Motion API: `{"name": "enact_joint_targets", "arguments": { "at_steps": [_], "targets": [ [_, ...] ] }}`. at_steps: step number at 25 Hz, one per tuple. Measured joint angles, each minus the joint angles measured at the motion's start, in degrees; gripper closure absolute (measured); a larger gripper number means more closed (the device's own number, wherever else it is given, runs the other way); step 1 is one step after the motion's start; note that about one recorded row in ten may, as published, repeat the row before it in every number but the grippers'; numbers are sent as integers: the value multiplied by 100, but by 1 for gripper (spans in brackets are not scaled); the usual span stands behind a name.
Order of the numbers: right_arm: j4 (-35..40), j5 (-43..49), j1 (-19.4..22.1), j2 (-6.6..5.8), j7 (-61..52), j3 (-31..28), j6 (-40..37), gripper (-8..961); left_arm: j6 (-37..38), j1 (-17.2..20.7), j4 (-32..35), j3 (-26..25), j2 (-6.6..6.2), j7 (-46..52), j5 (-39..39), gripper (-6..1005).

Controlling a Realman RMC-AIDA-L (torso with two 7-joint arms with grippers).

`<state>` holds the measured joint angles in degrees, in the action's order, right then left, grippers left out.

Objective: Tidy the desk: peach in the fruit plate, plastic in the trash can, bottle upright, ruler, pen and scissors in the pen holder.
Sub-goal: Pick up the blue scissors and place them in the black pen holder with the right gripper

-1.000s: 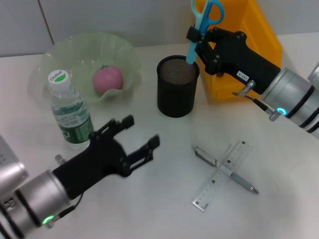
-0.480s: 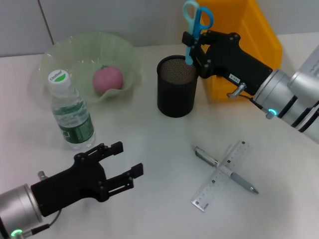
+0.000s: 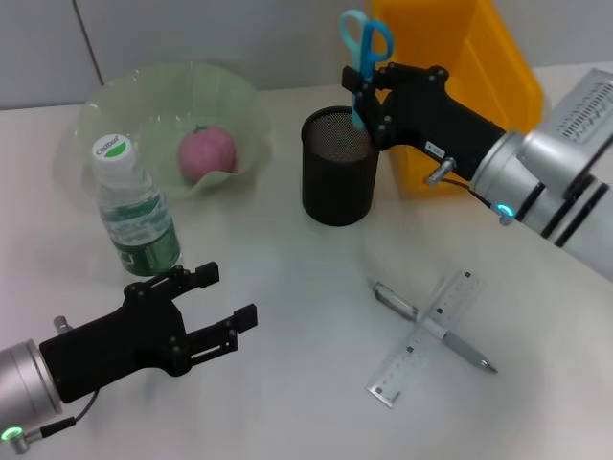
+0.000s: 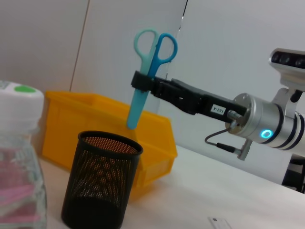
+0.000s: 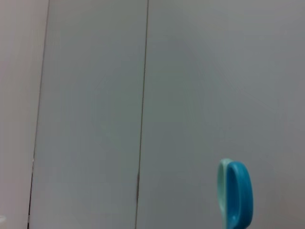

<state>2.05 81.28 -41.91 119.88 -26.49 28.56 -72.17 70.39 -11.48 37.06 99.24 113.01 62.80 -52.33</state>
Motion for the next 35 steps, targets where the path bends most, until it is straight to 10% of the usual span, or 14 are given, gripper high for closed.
{"name": "enact_joint_targets", "arguments": {
  "at_steps": [35],
  "targets": [
    [-319,22,-309,0,-114,4,1130,776,466,-8,-5,-523,-51,85,-24,197]
  ]
}}
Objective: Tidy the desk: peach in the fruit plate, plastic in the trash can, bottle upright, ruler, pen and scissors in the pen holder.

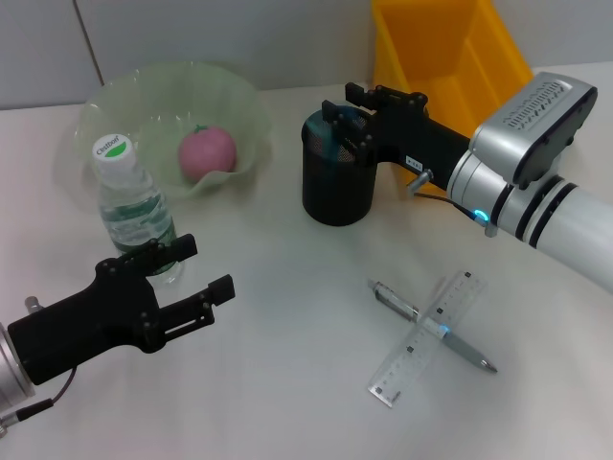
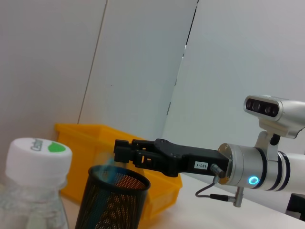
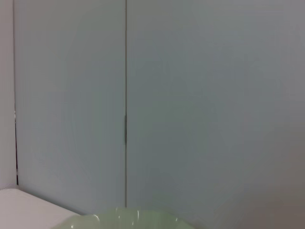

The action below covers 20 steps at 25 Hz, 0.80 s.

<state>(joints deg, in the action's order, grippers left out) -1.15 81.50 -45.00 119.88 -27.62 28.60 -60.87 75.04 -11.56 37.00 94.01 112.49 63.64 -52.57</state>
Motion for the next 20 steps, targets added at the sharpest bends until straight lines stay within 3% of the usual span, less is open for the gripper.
{"name": "enact_joint_targets", "arguments": {
  "at_steps": [6,11,14,16,20],
  "targets": [
    [0,-5,24,0,-106,-7,-96,582,3,-14,0,0,-19,25,-49,197],
    [60,-8,104,-11,-243,-34,-254,344,3,-36,0,2,-39,26,-75,197],
    [170,-10,203,-28,-469,-41,-368,301,3,-41,0,2,-43,28,-101,197],
    [319,-12,364,-37,-709,-43,-622,273,3,-58,99,-220,-59,237,-611,197],
    [842,23,864,-58,-1416,62,-1620,230,45,-43,289,-577,-43,394,-1256,197]
  ]
}}
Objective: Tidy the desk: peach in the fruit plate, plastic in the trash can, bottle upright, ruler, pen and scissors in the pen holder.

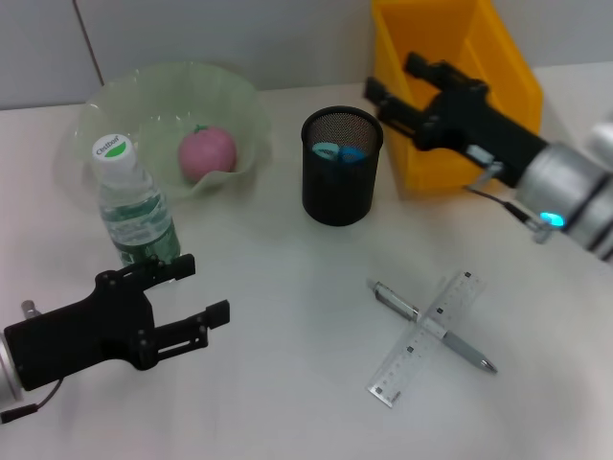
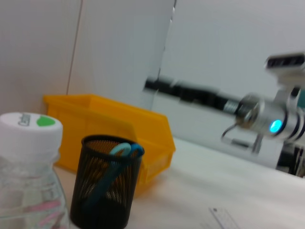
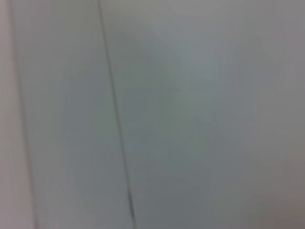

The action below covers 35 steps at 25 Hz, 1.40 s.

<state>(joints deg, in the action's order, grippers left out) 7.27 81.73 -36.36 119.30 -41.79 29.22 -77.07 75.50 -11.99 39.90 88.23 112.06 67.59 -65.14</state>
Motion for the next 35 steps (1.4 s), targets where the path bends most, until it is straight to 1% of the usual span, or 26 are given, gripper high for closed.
{"name": "enact_joint_targets", "arguments": {
  "at_steps": [3,4,6,7,8,9,11,12,13,14,15,16,17,18,20,21,23,25,27,28,29,30,32,33,34,35],
  "targets": [
    [608,23,361,-15,-672,270,-679,231,55,36,108,-187,13,12,-285,197],
    [882,26,493,-18,-968,459,-875,232,141,55,225,-358,20,34,-561,197],
    [1481,27,745,-38,-1520,907,-1191,232,233,77,408,-566,23,122,-958,197],
    [1743,30,857,-52,-1729,1113,-1285,232,233,77,408,-566,23,122,-958,197],
    [2296,39,1091,-104,-2118,1514,-1435,232,275,93,638,-809,49,284,-1480,197],
    [2296,39,1091,-104,-2118,1514,-1435,232,282,95,701,-883,67,328,-1642,197],
    [2776,134,1258,-166,-2521,1715,-1561,233,315,101,811,-1015,110,396,-1929,197],
    [2943,233,1301,-195,-2688,1737,-1623,233,368,105,898,-1171,170,425,-2157,197],
    [3239,533,1343,-274,-3044,1704,-1789,233,418,107,947,-1286,216,431,-2299,197],
    [3239,533,1343,-274,-3044,1704,-1789,233,418,107,947,-1286,216,431,-2299,197],
    [3330,658,1343,-312,-3192,1692,-1844,233,450,107,970,-1368,249,430,-2372,197],
    [3433,808,1339,-354,-3351,1686,-1892,233,450,107,970,-1368,249,430,-2372,197],
    [3535,950,1324,-390,-3512,1685,-1930,233,503,107,990,-1487,303,418,-2476,197],
    [3792,1288,1287,-432,-3793,1682,-2009,233,503,107,990,-1487,303,418,-2476,197],
    [3911,1436,1271,-440,-3893,1682,-2049,234,503,107,990,-1487,303,418,-2476,197],
    [4078,1606,1253,-444,-4010,1685,-2082,234,561,93,994,-1598,355,395,-2563,197],
    [4553,2122,1166,-447,-4371,1730,-2141,234,568,72,992,-1610,367,393,-2592,197],
    [4668,2284,1119,-448,-4477,1746,-2167,234,568,72,992,-1610,367,393,-2592,197],
    [4877,2669,971,-453,-4675,1758,-2274,234,568,72,992,-1610,367,393,-2592,197],
    [5023,3059,791,-455,-4809,1761,-2393,235,568,72,992,-1610,367,393,-2592,197],
    [5023,3059,791,-455,-4809,1761,-2393,235,568,72,992,-1610,367,393,-2592,197],
    [5095,3247,694,-456,-4867,1763,-2446,235,569,53,980,-1656,403,384,-2622,197],
    [5200,3632,517,-448,-4940,1767,-2547,235,569,53,980,-1656,403,384,-2622,197],
    [5299,4008,332,-435,-4972,1769,-2660,235,556,36,994,-1659,429,374,-2632,197],
    [5299,4008,332,-435,-4972,1769,-2660,235,542,31,996,-1663,448,372,-2634,197],
    [5352,4176,244,-428,-4983,1771,-2719,235,542,31,996,-1663,448,372,-2634,197]
  ]
}}
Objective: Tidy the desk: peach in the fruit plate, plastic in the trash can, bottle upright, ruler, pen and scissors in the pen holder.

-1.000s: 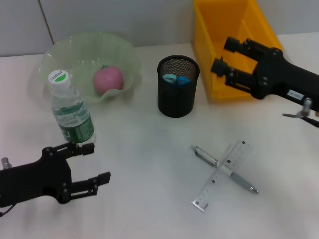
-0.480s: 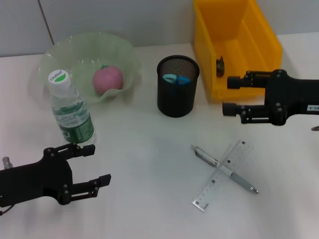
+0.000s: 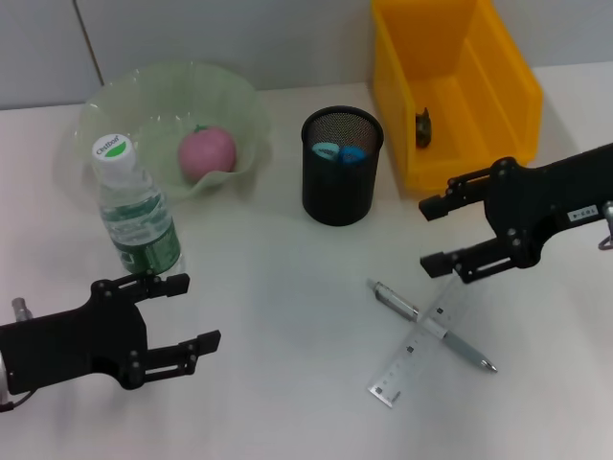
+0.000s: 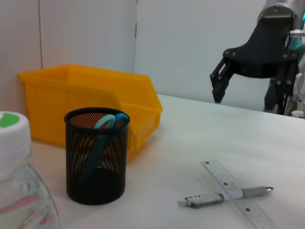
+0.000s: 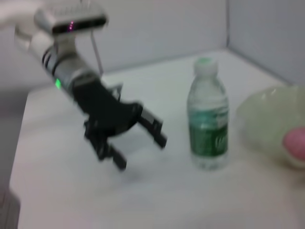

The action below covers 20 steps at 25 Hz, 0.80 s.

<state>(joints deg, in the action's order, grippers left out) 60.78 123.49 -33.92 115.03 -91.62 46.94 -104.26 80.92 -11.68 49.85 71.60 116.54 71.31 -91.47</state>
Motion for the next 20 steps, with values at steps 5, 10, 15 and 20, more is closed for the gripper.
{"name": "enact_joint_targets", "arguments": {
  "at_steps": [5,10,15,20],
  "targets": [
    [173,691,-428,-1,-66,218,-186,236,-33,-15,-15,-59,81,-24,-3,197],
    [225,1326,-805,-20,-59,646,-138,236,-42,-38,-123,-159,150,-210,6,197],
    [270,1846,-1144,-23,96,1077,-75,237,-132,-63,-336,-280,182,-246,42,197],
    [204,2546,-1456,43,389,1621,21,238,-238,-132,-550,-277,193,-344,40,197]
  ]
}}
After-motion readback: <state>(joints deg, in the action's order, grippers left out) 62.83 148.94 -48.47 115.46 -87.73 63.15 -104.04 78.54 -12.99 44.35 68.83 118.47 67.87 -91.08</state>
